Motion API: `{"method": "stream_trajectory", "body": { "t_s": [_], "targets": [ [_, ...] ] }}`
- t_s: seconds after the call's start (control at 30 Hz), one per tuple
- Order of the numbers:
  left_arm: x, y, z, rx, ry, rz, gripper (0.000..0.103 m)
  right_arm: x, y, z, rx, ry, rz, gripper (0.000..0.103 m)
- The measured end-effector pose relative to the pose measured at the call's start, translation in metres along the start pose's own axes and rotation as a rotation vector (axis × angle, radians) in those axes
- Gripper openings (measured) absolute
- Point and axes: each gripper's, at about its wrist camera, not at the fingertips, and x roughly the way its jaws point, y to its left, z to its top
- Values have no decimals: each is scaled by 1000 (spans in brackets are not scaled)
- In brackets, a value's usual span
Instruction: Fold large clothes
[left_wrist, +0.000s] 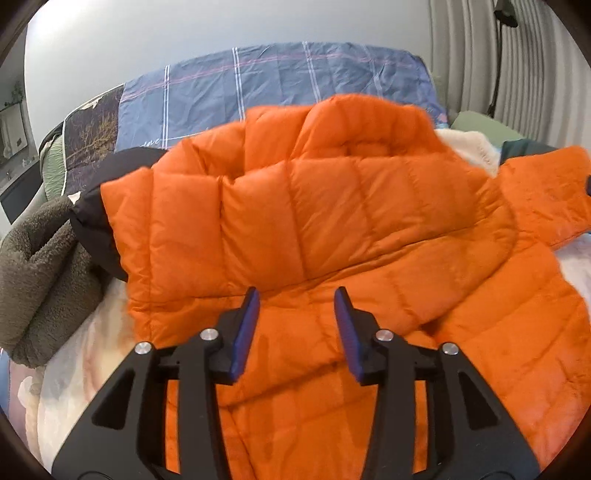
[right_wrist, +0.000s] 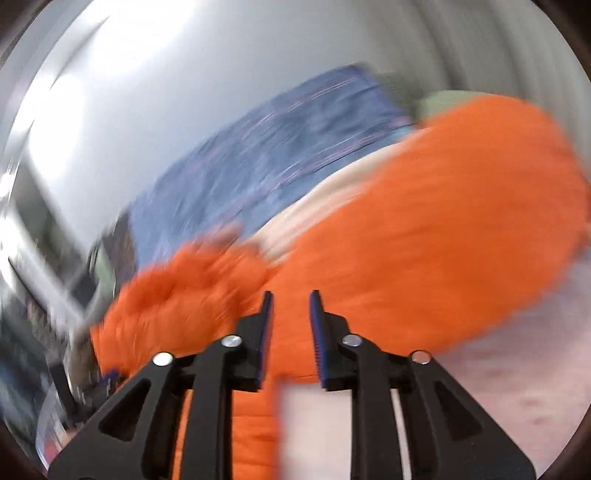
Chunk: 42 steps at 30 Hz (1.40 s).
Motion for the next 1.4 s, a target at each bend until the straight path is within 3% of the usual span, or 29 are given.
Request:
{"method": "stream_trajectory", "body": {
  "t_s": [0.13, 0.23, 0.3, 0.47, 0.5, 0.53, 0.6, 0.7, 0.83, 0.97, 1.1, 1.23, 1.33, 1.4],
  "targets": [
    [-18, -17, -4, 5, -10, -2, 54, -42, -105, 15, 322, -57, -33, 31],
    [-34, -31, -7, 39, -32, -2, 62, -50, -150, 17, 439, -83, -69, 44],
    [-44, -37, -6, 63, -50, -1, 64, -46, -164, 18, 475, -79, -77, 46],
    [-63, -43, -1, 97, -81, -13, 66, -41, -175, 17, 544, -99, 8, 44],
    [-65, -44, 0, 99, -84, -12, 66, -42, -172, 23, 535, -117, 22, 26],
    [-67, -41, 1, 98, -86, -13, 66, -45, -167, 26, 517, -145, 20, 8],
    [-68, -40, 2, 90, -88, -14, 66, -52, -152, 30, 479, -199, 22, 3],
    [-65, -32, 4, 47, -82, -25, 66, -60, -128, 44, 423, -234, 51, 3],
    [-60, -18, 4, -18, -70, -44, 66, -50, -83, 58, 340, -216, 155, 2],
    [-63, -8, 4, -63, -79, -49, 69, -28, -1, 65, 144, -155, 262, 2],
    [-72, 0, 4, -87, -96, -60, 72, 6, 98, 40, -80, -45, 375, 2],
    [-78, 14, 2, -129, -101, -62, 74, 58, 183, -19, -289, 180, 478, 2],
    [-77, 23, -3, -156, -91, -82, 78, 99, 217, -73, -453, 385, 451, 5],
    [-76, 27, -6, -165, -81, -99, 81, 111, 221, -97, -498, 472, 426, 6]
  ]
}}
